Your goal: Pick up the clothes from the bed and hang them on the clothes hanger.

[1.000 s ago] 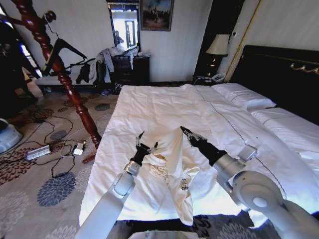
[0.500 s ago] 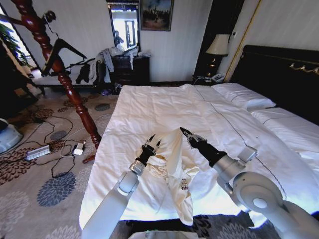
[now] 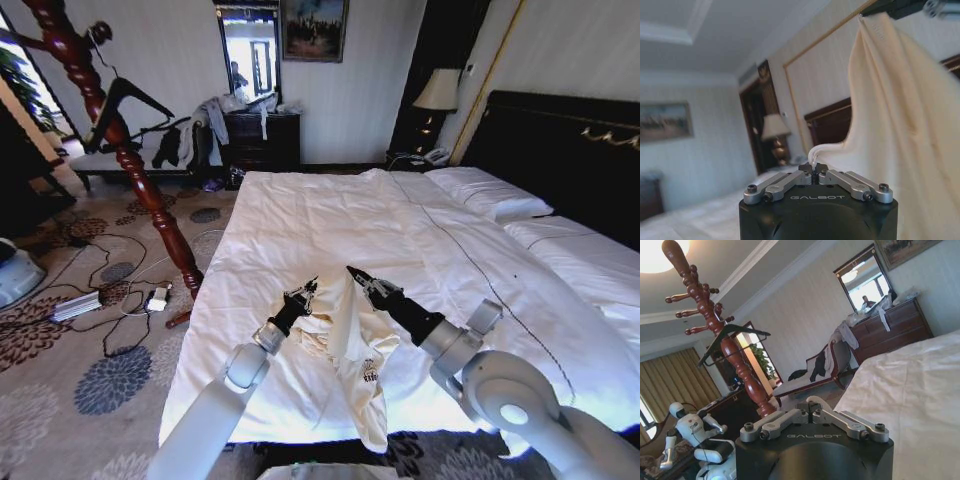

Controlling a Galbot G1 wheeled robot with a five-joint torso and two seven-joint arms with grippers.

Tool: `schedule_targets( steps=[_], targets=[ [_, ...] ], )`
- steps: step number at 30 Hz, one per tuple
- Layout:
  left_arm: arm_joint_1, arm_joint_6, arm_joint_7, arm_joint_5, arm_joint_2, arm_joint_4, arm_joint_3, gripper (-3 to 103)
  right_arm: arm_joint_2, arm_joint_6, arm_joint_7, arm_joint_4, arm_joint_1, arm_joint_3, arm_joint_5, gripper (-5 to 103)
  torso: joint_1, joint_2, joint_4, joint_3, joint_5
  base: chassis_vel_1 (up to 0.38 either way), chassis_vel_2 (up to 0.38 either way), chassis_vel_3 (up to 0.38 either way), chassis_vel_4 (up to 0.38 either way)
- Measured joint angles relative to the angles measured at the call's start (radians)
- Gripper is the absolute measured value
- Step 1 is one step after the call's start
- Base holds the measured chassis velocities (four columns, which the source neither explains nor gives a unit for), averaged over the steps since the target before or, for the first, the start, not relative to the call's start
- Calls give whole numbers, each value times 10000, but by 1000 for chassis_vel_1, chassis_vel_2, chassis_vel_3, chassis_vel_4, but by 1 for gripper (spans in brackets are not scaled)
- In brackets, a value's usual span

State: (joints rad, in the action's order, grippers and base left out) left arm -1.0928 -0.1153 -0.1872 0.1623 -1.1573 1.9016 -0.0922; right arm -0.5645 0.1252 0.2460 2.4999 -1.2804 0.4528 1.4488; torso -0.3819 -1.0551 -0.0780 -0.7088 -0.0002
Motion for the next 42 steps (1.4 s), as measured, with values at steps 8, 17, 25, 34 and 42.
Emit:
schedule_targets(
  steps=[8, 17, 25, 34, 42],
  targets=[
    [-558, 1331, 328, 3875, 1513, 1958, -947, 0, 323, -398, -428, -611, 2004, 320, 948, 0, -1, 0, 4, -1, 0, 0, 0, 0, 0],
    [-95, 2328, 895, 7083, 2523, 4662, -2703, 0, 628, -2239, -2453, -840, 3125, 562, 1002, 0, 0, 0, 0, 0, 0, 0, 0, 0, 0],
    [668, 2574, 1235, 9115, 4286, 5622, -4803, 0, 1288, -2718, -3859, -1144, 4740, 797, 2202, 0, 0, -1, 2, 1, 2, 0, 0, 0, 0],
    [-1510, 2680, 1570, 6884, 3338, 4393, -3721, 0, 290, -1062, -2218, -2009, 4190, -1863, 784, 0, 1, 0, -1, 0, 2, 0, 0, 0, 0],
    [-3123, 3703, 2641, 5951, 2846, 3117, -3288, 0, -2543, -54, -1040, -5683, 6041, -5658, -843, 0, 0, 1, 3, -2, 2, 0, 0, 0, 0]
  ],
)
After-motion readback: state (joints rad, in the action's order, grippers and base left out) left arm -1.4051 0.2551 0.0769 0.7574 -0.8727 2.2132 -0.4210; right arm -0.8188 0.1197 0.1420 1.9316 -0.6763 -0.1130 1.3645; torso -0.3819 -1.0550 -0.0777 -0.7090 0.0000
